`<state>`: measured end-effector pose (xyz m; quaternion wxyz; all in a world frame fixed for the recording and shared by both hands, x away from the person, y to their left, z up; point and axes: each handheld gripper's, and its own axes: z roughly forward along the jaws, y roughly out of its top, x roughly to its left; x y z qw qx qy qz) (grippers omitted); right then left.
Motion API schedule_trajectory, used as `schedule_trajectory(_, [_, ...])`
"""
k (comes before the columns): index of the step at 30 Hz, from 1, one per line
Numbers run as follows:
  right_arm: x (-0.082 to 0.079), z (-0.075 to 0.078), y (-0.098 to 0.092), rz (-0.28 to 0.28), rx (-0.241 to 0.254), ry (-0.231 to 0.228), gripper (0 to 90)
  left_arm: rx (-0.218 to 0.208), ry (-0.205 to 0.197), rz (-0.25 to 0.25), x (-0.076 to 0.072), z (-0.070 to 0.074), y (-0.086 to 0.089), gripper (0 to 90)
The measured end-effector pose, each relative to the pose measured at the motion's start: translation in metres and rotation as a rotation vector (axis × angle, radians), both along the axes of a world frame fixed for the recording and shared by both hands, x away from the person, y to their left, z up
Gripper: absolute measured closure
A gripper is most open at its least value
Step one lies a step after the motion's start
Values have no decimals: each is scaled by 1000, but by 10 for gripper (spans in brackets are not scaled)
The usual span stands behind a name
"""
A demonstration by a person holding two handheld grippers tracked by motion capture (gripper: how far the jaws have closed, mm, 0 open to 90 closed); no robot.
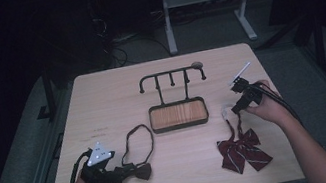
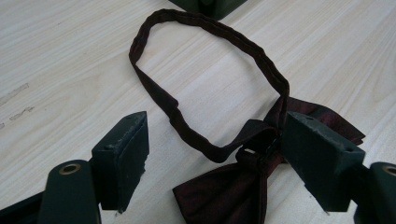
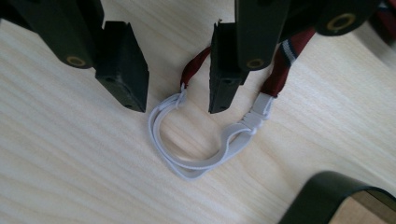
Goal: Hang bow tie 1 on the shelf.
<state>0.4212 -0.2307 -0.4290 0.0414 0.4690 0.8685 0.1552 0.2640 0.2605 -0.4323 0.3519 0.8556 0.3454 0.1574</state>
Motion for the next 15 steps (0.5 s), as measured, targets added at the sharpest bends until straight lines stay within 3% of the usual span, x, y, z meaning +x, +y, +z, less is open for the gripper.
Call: schedule_trajectory(15, [3,-8,11,7,-70,10,686,-5,-4,4,0,0,1,238])
